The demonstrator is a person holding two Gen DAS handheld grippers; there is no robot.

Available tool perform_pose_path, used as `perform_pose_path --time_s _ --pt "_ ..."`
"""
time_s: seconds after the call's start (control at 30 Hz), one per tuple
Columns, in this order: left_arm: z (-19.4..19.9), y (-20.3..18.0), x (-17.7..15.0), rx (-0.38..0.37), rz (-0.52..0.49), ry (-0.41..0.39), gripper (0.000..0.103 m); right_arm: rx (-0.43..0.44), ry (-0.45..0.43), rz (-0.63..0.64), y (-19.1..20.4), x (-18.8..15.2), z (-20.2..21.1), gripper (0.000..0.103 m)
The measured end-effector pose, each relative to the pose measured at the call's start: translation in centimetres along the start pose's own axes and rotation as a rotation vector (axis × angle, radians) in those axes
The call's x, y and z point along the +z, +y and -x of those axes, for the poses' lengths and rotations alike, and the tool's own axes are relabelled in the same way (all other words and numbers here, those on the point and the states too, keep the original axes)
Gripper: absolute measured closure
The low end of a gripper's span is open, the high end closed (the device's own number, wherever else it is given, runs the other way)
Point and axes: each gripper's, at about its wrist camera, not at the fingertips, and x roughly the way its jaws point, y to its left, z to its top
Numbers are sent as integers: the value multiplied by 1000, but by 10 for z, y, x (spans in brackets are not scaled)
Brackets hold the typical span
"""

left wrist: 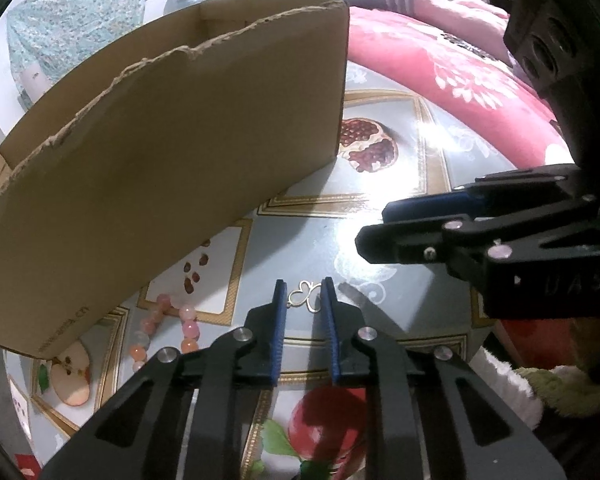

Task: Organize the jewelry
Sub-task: 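Close the left tool on the gold charm while the right tool closes on the pink bracelet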

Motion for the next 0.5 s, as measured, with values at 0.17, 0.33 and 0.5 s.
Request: perform_pose_path --time_s 0.17,0.33,0.5 --pt "-5 -9 7 11 13 6 87 12 -10 -3 -3 -4 4 70" --pt "-2 -8 5 8 11 9 87 17 -24 -3 -8 -4 10 70" --pt "15 -3 2 24 28 -24 87 11 -38 3 -3 -3 12 70"
